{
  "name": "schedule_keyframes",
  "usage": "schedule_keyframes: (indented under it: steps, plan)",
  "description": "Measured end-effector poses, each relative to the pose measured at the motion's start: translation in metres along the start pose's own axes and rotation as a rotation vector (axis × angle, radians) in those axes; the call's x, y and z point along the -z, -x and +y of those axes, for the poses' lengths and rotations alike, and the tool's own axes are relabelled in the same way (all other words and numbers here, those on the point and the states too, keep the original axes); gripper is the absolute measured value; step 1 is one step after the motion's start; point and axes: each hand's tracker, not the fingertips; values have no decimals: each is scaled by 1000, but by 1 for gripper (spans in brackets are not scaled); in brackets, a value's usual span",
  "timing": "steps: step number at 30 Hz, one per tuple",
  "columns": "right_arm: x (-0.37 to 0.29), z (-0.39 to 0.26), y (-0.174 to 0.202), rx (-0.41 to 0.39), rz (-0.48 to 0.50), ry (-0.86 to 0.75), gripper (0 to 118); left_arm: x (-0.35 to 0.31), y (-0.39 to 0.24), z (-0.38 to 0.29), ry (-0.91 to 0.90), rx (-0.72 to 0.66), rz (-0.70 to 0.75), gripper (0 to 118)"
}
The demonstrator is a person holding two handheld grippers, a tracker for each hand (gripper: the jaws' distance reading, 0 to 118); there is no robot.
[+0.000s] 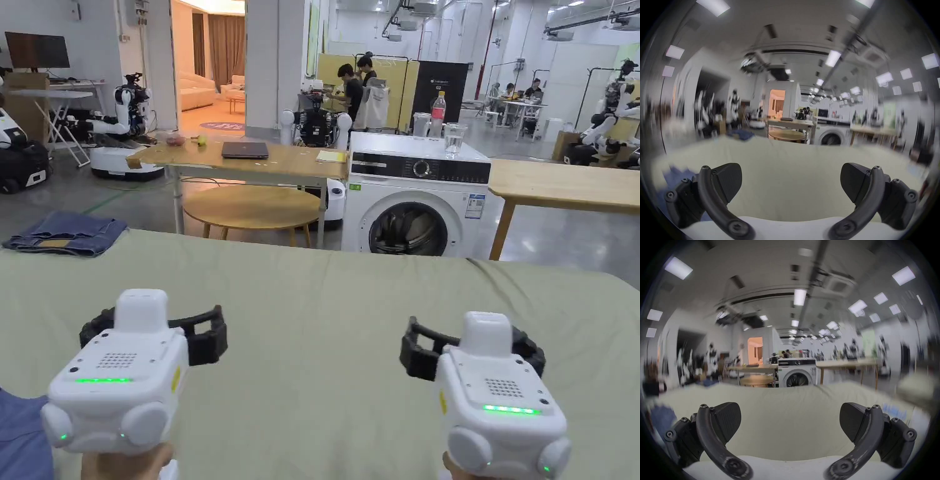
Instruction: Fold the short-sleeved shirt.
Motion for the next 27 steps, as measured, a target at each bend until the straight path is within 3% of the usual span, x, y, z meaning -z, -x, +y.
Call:
schedule_keyframes:
  steps: [1,3,7,12,18,22,27]
  plan:
    - [-2,0,8,-98,21,-23,118,-1,-8,0,-15,119,-6,118]
    - [-4,-1,19,-177,61,-30,118,-7,-19,-1,-47,253,-26,118]
    - [-6,-2,23,-62,33,-2,118,-9,-23,-2,-53,230,-45,118]
    - [-2,-9,13,71,-21,57,118,-4,-10,-4,-21,49,-35,118]
    - [-2,-18,2,104,-45,70,118,-2,0,-9,-12,-39,-8,112]
    - [-3,-16,0,127,-52,60,102,-3,0,-9,-9,-50,-17,106]
    - [-2,-16,-2,134,-53,61,102,-5,-3,-8,-23,-44,-18,105]
